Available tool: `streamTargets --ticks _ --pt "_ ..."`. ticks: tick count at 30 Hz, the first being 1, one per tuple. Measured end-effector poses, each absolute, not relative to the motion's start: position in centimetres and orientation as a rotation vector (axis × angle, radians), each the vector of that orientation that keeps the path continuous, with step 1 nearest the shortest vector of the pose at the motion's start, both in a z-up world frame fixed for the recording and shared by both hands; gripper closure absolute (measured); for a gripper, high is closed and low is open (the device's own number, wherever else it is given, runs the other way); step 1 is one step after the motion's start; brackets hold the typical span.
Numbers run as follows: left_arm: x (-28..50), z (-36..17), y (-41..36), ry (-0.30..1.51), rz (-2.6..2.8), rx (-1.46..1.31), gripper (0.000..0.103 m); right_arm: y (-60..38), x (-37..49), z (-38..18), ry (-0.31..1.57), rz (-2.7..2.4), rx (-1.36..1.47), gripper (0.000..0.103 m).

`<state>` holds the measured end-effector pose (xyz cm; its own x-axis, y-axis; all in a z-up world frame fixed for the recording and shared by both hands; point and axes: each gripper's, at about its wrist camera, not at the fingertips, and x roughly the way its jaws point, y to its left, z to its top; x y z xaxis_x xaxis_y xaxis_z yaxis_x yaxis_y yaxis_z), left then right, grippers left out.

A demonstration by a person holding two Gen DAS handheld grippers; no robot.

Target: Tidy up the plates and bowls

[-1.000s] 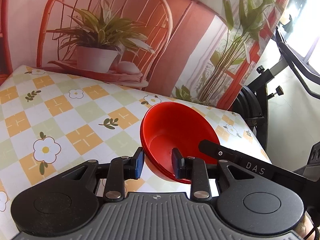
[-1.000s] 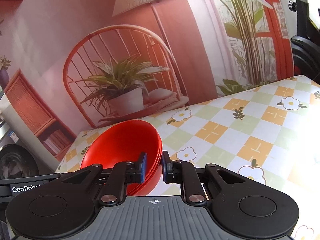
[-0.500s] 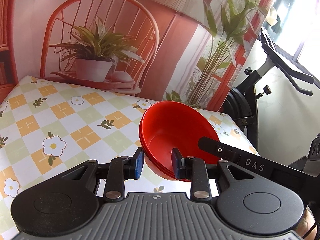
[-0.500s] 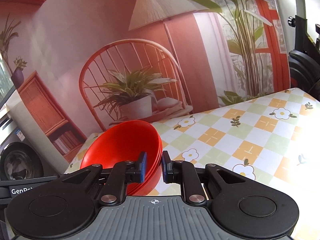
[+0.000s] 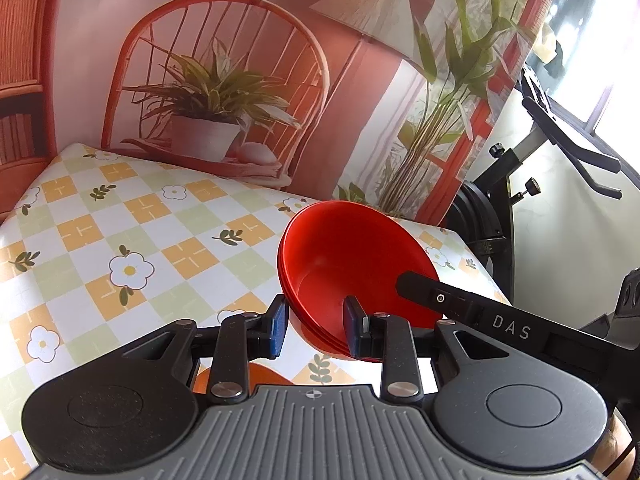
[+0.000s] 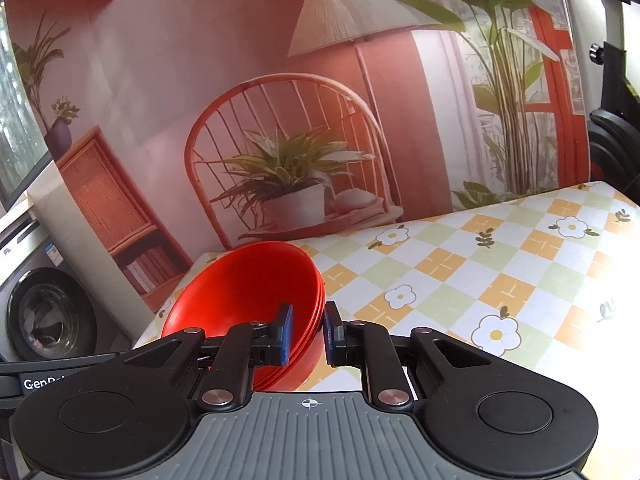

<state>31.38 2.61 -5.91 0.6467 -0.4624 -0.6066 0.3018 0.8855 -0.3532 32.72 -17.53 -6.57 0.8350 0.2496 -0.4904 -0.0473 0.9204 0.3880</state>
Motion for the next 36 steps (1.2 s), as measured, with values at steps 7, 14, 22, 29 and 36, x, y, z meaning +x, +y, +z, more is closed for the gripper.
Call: streamTargets --ticks 7,14,22,29,36 --pt "30.6 -6.2 3.7 0.76 -0.418 -0.24 0.072 -16.1 32.0 -7.0 0.581 0.184 0.362 0.088" --pt "29.7 -7.0 4.8 0.779 -0.395 -0.245 0.072 -14.9 31.6 -7.8 0.611 0.207 0.349 0.088" --pt "29.0 -7.9 5.9 0.796 -0.371 -0.242 0.072 -13.6 31.3 -8.9 0.641 0.228 0.338 0.088" --pt "28.3 -9.0 6.3 0.828 -0.363 -0.235 0.072 -12.8 31.0 -10.1 0.68 0.242 0.332 0.088" --pt "27.8 -10.1 7.1 0.861 -0.347 -0.235 0.072 -11.8 30.8 -11.5 0.726 0.255 0.328 0.088"
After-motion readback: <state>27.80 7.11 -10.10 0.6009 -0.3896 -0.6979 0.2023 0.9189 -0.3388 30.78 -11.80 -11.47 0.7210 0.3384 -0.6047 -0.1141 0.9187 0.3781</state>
